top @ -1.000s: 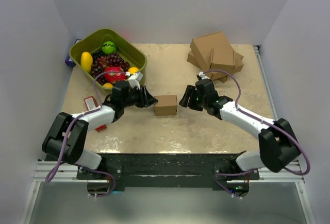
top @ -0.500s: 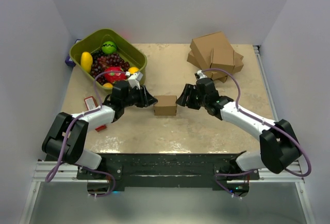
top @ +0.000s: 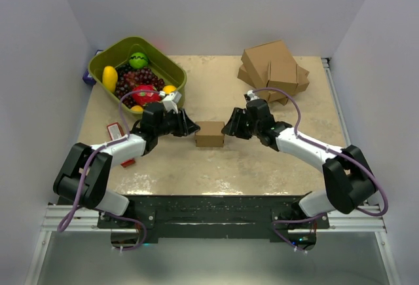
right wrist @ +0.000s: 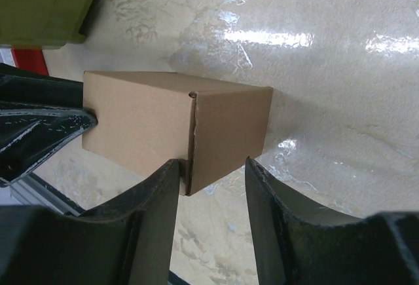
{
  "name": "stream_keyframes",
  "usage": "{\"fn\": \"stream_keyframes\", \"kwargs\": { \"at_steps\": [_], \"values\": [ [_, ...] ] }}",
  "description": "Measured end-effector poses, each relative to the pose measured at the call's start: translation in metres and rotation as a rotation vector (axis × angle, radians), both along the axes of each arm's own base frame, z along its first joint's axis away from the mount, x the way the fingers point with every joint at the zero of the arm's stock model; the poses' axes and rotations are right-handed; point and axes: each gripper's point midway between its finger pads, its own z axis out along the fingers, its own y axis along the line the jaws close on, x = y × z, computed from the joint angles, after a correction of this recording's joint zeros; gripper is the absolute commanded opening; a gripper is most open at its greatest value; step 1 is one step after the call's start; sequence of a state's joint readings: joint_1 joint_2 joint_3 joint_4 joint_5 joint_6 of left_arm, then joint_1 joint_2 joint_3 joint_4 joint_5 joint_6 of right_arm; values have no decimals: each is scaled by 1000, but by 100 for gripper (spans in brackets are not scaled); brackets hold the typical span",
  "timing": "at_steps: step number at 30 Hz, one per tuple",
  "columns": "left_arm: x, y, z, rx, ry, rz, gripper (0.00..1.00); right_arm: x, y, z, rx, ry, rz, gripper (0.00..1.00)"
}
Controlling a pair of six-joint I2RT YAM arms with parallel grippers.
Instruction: Fold the paper box
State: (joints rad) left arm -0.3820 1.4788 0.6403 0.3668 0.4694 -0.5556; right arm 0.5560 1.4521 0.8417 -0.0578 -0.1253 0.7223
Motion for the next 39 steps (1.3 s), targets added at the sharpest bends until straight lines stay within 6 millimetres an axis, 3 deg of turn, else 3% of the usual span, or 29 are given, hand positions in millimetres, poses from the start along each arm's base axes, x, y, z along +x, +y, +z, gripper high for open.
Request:
{"fn": "stream_keyframes", "kwargs": {
  "at_steps": [2, 9, 12, 24, 34, 39],
  "values": [
    [0, 0, 0, 1, -1, 2, 37, 1, 1, 0, 2, -3, 0, 40],
    [1, 2, -2, 15, -4, 10, 62, 2, 3, 2, 8, -14, 4, 35],
    [1, 6, -4, 30, 4, 22, 65, 2, 3, 3, 8, -16, 4, 35],
    [-4, 15, 4, 51, 1, 59, 61, 2, 3, 3, 9, -18, 4, 35],
    [-10, 13, -2, 34, 5, 42, 48, 6, 6, 2, 16, -28, 4, 34],
    [-13, 11, -1, 5, -14, 33, 50, 7, 7, 3, 19, -33, 4, 34]
  ]
}}
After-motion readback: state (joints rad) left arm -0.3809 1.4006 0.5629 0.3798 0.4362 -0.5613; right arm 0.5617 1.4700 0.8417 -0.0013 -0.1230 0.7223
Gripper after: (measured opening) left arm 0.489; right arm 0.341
